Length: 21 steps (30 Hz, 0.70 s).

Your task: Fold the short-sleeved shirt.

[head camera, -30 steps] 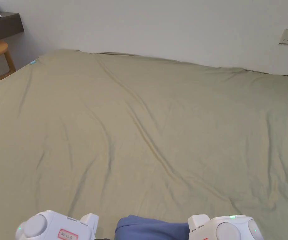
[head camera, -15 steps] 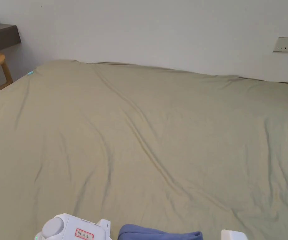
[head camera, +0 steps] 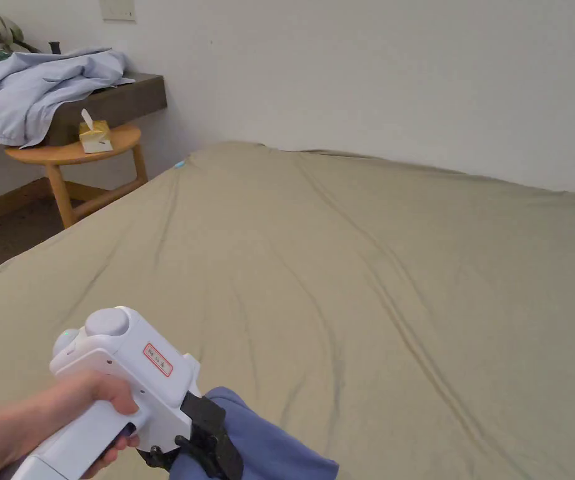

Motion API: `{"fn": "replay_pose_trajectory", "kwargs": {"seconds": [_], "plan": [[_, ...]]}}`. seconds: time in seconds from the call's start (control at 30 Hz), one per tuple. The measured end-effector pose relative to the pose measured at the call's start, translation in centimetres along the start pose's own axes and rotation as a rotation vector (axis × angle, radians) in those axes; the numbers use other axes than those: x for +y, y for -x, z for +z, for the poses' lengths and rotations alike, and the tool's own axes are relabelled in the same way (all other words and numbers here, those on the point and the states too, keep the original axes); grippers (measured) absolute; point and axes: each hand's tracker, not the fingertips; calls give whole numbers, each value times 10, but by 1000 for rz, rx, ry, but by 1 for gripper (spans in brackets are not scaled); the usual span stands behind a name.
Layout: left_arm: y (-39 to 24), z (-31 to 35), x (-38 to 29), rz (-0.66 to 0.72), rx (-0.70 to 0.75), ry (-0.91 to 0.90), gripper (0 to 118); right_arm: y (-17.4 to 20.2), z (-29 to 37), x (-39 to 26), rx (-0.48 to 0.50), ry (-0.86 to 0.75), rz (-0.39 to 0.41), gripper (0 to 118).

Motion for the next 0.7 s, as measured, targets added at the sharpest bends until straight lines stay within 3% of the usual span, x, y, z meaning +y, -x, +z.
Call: {"fn": "replay_pose_trajectory", "kwargs": {"seconds": [0.13, 0.33, 0.57, 0.67, 0.7], "plan": [[79, 50, 19, 61, -11, -3, 20, 22, -22, 10, 14, 14, -13, 5], [193, 109, 25, 267, -82, -126, 20, 56, -69, 10, 58, 70, 7, 5], [287, 150, 19, 369, 7, -189, 20, 83, -101, 7, 112, 143, 7, 5], [314, 151, 13, 488, 49, -244, 29, 87, -105, 6, 113, 167, 34, 5], [318, 149, 10, 541, 96, -253, 49, 88, -103, 6, 115, 166, 37, 5]]}}
